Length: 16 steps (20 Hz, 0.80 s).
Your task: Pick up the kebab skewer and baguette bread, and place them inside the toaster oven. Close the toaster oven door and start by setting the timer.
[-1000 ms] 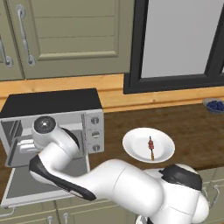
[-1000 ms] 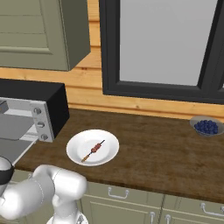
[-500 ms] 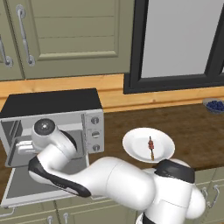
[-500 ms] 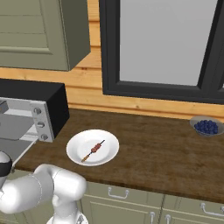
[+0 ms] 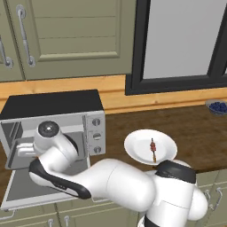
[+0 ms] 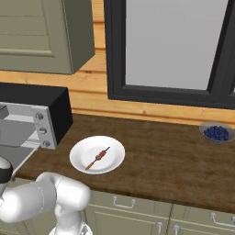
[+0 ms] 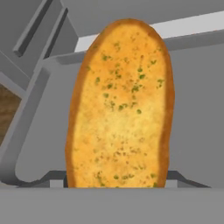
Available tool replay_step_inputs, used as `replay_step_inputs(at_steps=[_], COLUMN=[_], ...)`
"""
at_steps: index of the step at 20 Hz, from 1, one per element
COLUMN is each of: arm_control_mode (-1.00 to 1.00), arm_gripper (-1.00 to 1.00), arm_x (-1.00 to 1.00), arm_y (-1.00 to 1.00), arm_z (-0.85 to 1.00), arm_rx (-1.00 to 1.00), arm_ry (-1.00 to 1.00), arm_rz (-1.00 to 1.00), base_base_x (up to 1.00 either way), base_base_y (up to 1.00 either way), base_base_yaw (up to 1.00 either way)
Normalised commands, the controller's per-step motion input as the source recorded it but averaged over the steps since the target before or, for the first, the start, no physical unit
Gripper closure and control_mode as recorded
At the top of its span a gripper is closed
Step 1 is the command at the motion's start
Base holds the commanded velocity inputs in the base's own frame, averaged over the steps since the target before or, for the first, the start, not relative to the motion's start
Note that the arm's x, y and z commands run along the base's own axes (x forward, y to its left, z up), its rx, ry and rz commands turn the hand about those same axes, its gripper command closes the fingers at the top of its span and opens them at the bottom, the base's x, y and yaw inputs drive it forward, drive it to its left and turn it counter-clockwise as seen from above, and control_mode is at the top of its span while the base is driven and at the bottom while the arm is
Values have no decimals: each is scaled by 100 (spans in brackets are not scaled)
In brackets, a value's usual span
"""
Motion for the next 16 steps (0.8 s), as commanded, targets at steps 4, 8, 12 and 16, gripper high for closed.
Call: replay_step_inputs(at_steps=[4,8,12,16], arm_control_mode=[-100,-100,-100,-100], arm_gripper=[100,100,100,100], arm_x=[7,29,28,31], arm_y=[0,0,11,28], arm_z=[-9,0,0,-21], arm_rx=[5,0,0,0], arm_ry=[1,6,14,16], arm_rz=[0,0,0,0], base_base_x=[0,0,0,0], base_base_y=[0,0,0,0], base_base_yaw=[0,0,0,0])
